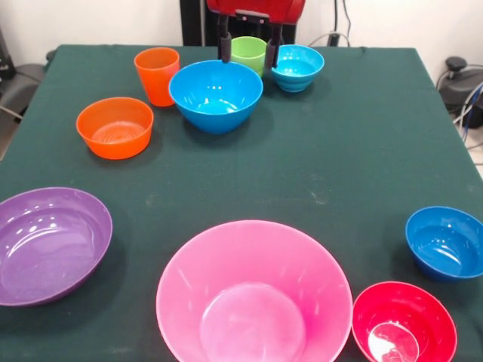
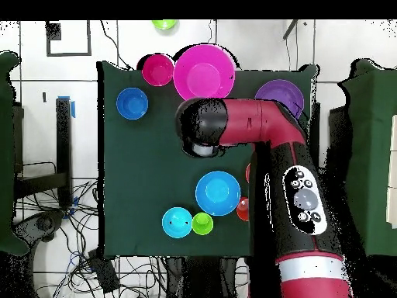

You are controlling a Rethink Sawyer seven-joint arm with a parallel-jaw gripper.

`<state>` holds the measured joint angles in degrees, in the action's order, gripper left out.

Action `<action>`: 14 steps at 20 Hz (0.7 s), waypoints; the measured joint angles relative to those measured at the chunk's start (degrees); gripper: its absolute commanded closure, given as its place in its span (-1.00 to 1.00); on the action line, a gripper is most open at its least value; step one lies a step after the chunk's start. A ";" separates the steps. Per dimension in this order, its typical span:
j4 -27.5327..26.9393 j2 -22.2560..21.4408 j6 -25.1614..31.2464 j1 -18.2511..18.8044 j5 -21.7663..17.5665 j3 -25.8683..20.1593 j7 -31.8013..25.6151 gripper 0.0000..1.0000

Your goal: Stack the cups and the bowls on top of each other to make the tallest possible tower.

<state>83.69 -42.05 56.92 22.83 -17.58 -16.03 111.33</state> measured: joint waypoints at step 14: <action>16.23 -6.22 -20.56 2.05 -0.04 0.02 0.00 -1.00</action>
<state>99.93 -48.27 36.36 24.88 -17.62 -16.02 111.33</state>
